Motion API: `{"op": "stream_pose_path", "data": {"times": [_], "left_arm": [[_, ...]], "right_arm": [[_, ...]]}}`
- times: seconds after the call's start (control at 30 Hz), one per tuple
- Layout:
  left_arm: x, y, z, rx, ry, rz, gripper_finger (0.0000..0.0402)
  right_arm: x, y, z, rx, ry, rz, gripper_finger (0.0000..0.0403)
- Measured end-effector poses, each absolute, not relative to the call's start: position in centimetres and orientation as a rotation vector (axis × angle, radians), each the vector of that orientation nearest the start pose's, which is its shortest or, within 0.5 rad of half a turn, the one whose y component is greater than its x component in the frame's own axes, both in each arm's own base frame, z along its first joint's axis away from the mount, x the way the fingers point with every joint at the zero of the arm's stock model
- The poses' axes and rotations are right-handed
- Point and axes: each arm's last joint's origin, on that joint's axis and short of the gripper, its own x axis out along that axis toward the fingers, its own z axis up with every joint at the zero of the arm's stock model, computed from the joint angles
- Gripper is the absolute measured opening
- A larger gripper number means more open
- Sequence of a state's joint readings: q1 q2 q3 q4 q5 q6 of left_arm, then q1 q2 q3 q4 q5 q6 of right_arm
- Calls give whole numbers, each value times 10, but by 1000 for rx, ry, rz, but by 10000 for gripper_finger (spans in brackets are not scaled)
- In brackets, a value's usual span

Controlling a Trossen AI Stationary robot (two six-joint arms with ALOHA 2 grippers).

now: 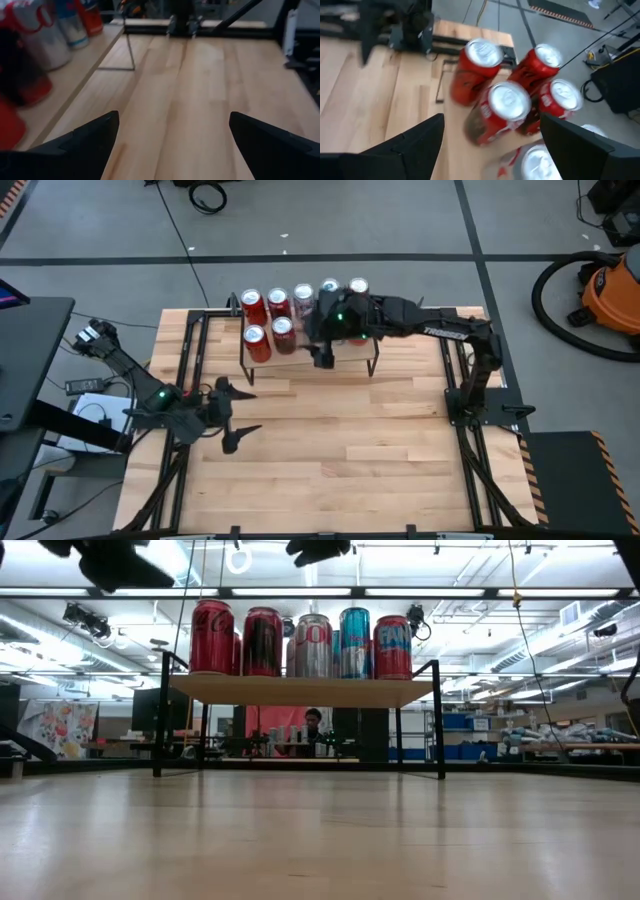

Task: Place canned beverage on shelf
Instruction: Return to Home Position

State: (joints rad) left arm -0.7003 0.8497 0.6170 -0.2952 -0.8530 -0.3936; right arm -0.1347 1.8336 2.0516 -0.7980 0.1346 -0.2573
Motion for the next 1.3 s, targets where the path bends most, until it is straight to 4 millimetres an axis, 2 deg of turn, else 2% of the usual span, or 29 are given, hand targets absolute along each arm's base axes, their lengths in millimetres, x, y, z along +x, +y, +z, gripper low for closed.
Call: {"op": "stream_pose_path", "data": {"times": [0.17, 0.37, 0.53, 0.8, 1.1, 1.3], "left_arm": [[145, -90, 254, -47, 386, 265, 391], [146, -89, 255, -77, 370, 270, 391], [146, -89, 256, -59, 364, 280, 391], [148, -89, 258, 2, 316, 314, 391], [152, -88, 236, -4, 237, 268, 391], [144, -82, 237, 0, 214, 260, 382]], "right_arm": [[385, -35, 399, -289, 677, -168, 331], [368, -16, 377, -294, 624, -156, 329], [336, -10, 368, -272, 500, -173, 329], [288, -2, 343, -214, 357, -163, 329], [243, 2, 315, -141, 188, -163, 329], [213, 1, 302, -68, 126, -170, 329]]}}
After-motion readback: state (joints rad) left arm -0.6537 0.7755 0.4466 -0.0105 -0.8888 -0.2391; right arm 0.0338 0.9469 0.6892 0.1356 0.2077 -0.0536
